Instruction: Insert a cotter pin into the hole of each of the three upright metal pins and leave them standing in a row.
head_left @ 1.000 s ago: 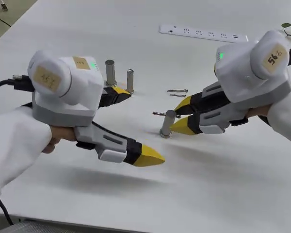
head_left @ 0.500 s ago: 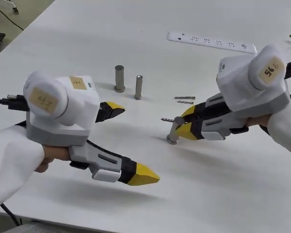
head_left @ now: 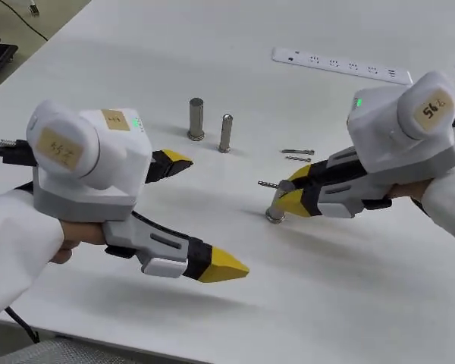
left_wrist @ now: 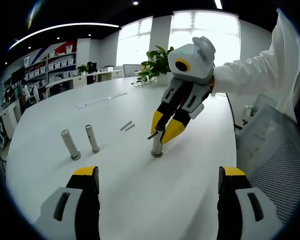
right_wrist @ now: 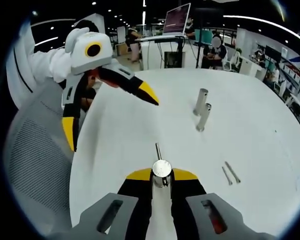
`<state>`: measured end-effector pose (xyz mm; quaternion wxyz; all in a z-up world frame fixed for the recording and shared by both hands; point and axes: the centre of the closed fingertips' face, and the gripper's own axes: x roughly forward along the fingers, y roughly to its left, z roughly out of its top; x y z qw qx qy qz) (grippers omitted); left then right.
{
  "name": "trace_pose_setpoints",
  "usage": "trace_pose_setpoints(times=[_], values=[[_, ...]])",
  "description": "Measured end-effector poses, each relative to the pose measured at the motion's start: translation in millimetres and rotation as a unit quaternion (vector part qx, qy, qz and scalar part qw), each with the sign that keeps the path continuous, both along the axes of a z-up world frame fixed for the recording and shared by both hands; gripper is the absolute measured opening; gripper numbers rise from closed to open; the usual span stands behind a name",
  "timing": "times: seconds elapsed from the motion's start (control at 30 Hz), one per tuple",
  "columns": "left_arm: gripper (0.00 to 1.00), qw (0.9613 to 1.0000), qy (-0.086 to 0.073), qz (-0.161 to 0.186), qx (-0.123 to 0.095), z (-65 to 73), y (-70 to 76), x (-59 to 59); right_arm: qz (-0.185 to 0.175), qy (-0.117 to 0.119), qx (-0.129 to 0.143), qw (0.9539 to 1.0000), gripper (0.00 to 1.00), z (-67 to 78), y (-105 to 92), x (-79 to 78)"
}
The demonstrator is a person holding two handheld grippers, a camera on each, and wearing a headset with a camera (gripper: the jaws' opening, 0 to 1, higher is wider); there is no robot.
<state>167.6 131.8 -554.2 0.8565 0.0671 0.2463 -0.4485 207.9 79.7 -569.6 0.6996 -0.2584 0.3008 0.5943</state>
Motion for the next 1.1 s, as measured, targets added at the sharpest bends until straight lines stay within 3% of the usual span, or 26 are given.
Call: trace_pose_setpoints(times=[0.23,0.5,1.1], values=[[0.99,1.0,-0.005,0.007,0.003,3.5,4.6,2.9,0.0,-0.011,0.009,0.9999,0.07,7.0,10.8,14.5],[0.99,0.9999,-0.006,0.008,0.004,5.3,5.6,3.5,0.003,-0.019,0.001,0.9998,0.07,4.8,13.9,35.4],[0.99,0.9999,-0.002,0.01,0.003,5.7,6.8,4.4,-0.009,-0.006,-0.001,0.9999,0.08,-0.4,14.7,33.2]])
